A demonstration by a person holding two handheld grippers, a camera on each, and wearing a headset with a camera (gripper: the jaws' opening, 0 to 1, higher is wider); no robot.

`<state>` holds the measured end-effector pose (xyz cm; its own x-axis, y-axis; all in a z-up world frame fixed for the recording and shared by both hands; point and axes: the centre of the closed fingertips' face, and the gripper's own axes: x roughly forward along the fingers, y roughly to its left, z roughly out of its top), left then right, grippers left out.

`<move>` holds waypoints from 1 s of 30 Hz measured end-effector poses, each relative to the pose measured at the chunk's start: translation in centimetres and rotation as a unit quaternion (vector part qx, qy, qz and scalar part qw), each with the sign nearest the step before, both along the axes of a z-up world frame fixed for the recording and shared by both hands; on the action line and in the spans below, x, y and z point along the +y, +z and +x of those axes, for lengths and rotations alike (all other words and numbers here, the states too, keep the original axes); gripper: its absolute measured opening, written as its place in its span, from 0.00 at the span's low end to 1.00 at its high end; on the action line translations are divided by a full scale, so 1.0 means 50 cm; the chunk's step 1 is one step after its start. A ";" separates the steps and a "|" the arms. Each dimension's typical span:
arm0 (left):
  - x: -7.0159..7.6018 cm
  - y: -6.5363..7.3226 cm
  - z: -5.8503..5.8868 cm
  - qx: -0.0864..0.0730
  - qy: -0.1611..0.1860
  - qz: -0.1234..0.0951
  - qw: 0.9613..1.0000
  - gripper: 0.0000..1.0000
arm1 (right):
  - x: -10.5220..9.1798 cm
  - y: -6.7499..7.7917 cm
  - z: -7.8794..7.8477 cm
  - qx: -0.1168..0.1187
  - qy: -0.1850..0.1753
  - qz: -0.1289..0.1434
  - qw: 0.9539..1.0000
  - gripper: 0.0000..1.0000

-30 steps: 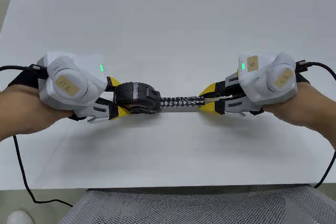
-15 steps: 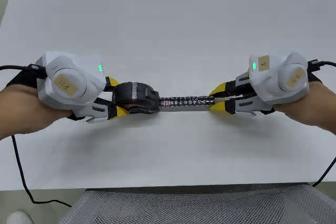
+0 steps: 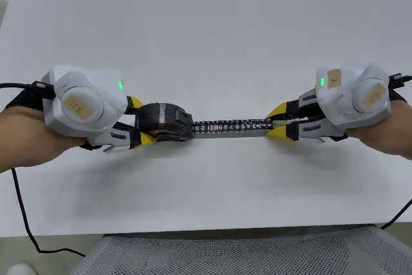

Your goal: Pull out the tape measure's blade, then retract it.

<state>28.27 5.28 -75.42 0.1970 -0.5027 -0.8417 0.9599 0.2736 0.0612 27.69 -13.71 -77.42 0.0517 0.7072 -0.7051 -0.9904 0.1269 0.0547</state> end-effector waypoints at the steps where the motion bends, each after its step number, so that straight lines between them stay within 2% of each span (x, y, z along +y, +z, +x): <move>1: 0.000 0.000 0.000 0.000 0.000 0.000 1.000 0.25 | -0.002 0.000 0.000 0.000 0.000 0.000 1.000 0.10; 30: -0.003 -0.001 0.001 0.000 0.000 0.004 1.000 0.25 | -0.054 -0.001 0.001 0.000 0.001 -0.018 1.000 0.10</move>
